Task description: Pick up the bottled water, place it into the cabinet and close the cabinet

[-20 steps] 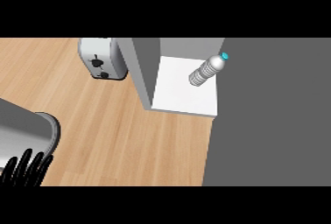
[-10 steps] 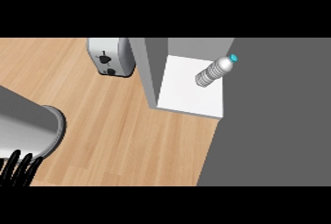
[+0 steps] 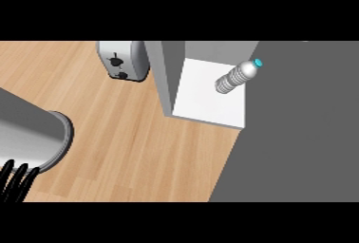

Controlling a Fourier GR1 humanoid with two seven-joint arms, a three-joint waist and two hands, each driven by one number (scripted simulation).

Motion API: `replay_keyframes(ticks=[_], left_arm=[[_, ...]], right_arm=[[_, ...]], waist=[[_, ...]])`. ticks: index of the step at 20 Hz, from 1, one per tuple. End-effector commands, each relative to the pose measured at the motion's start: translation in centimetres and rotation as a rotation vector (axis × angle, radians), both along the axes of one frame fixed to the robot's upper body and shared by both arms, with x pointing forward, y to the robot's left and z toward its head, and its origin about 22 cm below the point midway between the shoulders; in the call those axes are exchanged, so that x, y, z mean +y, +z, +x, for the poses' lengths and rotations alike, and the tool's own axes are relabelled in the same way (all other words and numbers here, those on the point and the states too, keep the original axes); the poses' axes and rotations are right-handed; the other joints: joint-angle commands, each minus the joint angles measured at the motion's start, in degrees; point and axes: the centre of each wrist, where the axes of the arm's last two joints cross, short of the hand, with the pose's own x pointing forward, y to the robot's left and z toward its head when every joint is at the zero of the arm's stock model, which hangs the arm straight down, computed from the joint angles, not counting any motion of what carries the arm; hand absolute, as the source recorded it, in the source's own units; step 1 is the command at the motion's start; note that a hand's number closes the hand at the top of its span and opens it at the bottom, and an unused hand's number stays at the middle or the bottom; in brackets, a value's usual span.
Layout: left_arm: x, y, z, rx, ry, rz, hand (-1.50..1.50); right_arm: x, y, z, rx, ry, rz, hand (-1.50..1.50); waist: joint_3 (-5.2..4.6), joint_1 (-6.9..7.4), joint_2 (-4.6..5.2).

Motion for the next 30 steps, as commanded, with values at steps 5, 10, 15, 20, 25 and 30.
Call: replay_keyframes(ticks=[5, 10, 15, 20, 25, 30], left_arm=[[1.0, 1.2, 1.3, -0.047, -0.025, 0.011, -1.50], [1.4, 1.4, 1.1, -0.036, -0.024, 0.001, -1.50], [1.9, 1.7, 1.3, -0.031, -0.008, -0.001, -1.50], [2.9, 0.7, 0.1, 0.005, 0.012, -0.010, -1.50], [3.5, 1.7, 0.7, 0.006, 0.005, -0.027, -1.50], [3.4, 0.6, 0.1, 0.004, 0.047, -0.023, -1.50]], right_arm=[[2.5, -2.6, 2.2, 0.224, -0.074, 0.056, 1.50], [4.3, -3.7, 4.7, 0.343, -0.039, 0.121, 1.50], [4.7, -3.2, 9.8, 0.377, -0.127, 0.132, 1.50], [5.9, -2.6, 15.0, 0.390, -0.308, 0.157, 1.50], [7.6, -0.3, 20.7, 0.365, -0.438, 0.130, 1.50], [8.1, 0.4, 26.6, 0.387, -0.486, 0.080, 1.50]], waist=[[0.27, 0.87, 1.47], [0.56, 1.62, 1.03], [0.74, 0.07, 0.30], [0.78, -1.37, -0.44], [1.01, -2.53, -0.61], [1.12, -4.43, -0.76]])
